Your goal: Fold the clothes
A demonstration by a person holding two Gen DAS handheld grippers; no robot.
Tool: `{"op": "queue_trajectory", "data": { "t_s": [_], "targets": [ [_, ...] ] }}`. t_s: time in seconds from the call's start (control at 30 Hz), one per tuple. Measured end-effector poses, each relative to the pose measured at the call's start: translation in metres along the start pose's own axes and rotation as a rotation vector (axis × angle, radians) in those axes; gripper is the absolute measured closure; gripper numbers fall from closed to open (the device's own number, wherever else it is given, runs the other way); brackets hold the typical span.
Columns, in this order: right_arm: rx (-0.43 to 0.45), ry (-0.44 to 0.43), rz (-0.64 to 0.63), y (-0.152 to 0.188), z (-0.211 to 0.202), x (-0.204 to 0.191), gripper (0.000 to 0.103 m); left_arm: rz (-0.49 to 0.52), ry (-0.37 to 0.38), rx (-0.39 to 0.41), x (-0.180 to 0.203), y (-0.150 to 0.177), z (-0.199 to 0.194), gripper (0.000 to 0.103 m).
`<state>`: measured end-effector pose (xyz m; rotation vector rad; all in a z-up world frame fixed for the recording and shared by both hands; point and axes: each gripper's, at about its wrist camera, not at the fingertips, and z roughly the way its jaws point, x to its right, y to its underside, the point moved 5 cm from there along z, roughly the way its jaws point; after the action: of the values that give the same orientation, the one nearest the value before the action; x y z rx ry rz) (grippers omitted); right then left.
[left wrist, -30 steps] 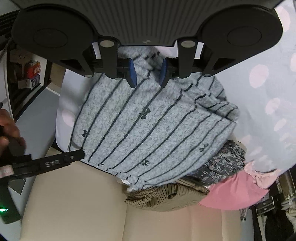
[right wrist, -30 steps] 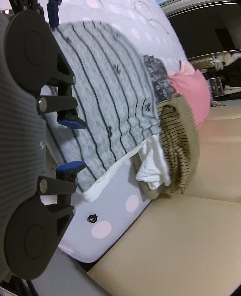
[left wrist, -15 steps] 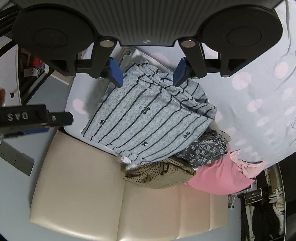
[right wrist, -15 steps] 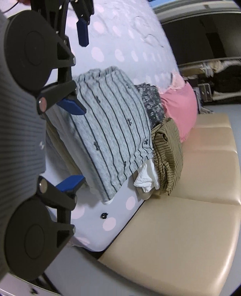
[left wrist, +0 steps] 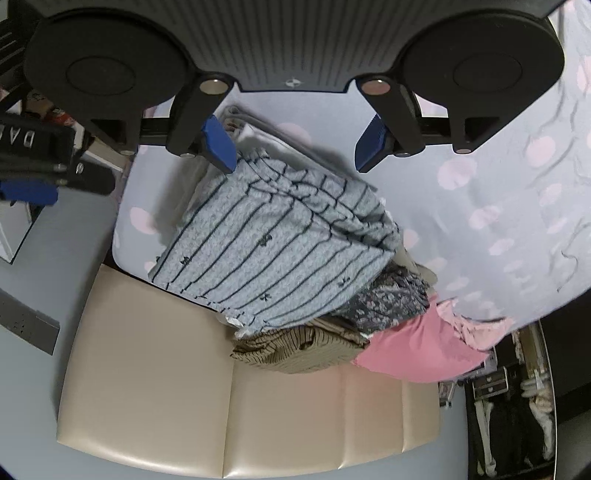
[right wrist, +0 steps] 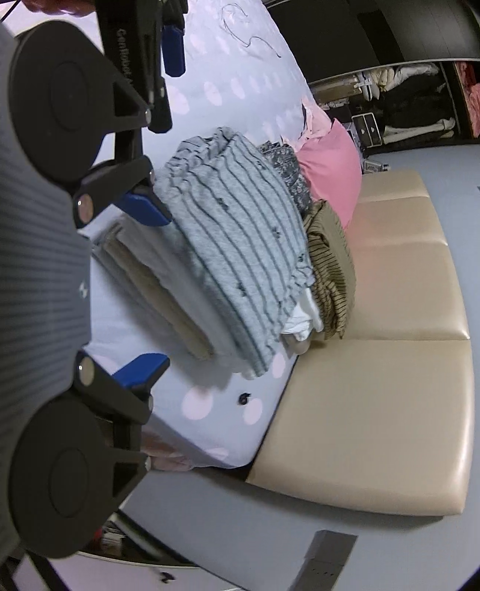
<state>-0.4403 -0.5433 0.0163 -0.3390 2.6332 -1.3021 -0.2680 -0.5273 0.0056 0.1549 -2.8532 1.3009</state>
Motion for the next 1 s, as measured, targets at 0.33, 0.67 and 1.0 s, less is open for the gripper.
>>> {"op": "queue_trajectory", "data": {
  "t_s": [0.33, 0.67, 1.0],
  "targets": [
    [-0.011, 0.029, -0.002, 0.007, -0.010, -0.001, 0.021, 0.015, 0.030, -0.006, 0.009, 0.004, -0.002, 0.029],
    [0.012, 0.021, -0.018, 0.001, -0.014, -0.010, 0.020, -0.006, 0.022, -0.003, 0.004, 0.003, -0.007, 0.028],
    [0.030, 0.006, -0.028, -0.002, -0.020, -0.018, 0.019, -0.010, 0.020, -0.002, 0.004, 0.003, -0.011, 0.028]
  ]
}}
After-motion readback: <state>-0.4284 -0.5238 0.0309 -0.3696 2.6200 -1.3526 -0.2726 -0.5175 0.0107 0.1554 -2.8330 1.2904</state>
